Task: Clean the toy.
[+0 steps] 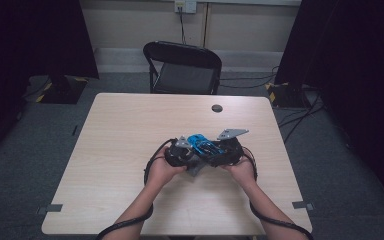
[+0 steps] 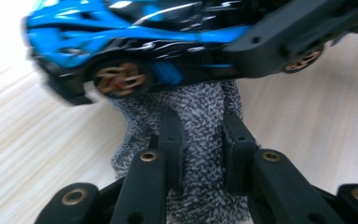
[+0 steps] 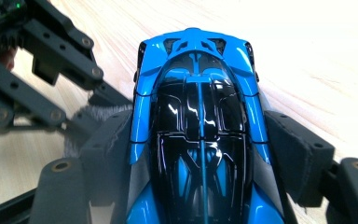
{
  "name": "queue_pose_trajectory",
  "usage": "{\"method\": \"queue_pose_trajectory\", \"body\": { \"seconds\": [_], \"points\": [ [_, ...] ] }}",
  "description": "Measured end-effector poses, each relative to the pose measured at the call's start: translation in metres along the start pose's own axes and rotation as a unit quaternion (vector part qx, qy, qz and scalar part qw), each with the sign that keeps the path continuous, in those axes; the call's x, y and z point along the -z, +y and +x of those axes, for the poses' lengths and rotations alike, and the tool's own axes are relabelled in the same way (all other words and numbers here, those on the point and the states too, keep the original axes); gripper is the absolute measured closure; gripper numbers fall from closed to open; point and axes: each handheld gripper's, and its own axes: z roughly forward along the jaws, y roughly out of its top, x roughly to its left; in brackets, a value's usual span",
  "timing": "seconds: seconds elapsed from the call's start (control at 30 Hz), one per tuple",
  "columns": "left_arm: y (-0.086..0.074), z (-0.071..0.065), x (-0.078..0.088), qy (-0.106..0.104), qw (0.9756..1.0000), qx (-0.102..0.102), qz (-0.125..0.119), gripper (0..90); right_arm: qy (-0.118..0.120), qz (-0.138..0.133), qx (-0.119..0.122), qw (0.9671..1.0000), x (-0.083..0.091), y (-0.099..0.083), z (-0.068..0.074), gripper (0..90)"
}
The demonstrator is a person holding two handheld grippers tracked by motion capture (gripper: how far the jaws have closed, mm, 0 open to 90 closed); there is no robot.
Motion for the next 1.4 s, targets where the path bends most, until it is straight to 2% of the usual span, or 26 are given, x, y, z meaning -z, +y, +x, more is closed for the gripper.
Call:
{"method": "queue_pose_trajectory", "body": {
  "seconds": [0.43,0.67,1.03,1.23,1.4],
  "points": [
    [0.003,-0.017,-0.011,-0.022,0.9997,-0.006,-0.006,73.7,-0.001,-0.003,-0.003,1.0,-0.001,-0.001,-0.001,27.9],
    [0.004,-0.033,-0.019,-0.04,0.999,-0.02,-0.007,73.7,-0.004,-0.004,-0.006,1.0,-0.001,-0.001,-0.002,28.0],
    [0.004,-0.049,-0.026,-0.064,0.9973,-0.036,-0.005,73.6,-0.01,-0.005,-0.013,0.9999,0.001,-0.001,-0.005,28.0],
    [0.0,-0.049,-0.017,-0.066,0.9964,-0.053,0.008,73.6,-0.019,-0.015,-0.027,0.9994,0.008,-0.001,-0.013,27.9],
    [-0.013,-0.032,0.004,-0.04,0.9981,-0.045,0.013,73.6,-0.025,-0.022,-0.042,0.9985,0.016,-0.005,-0.023,27.9]
  ]
}}
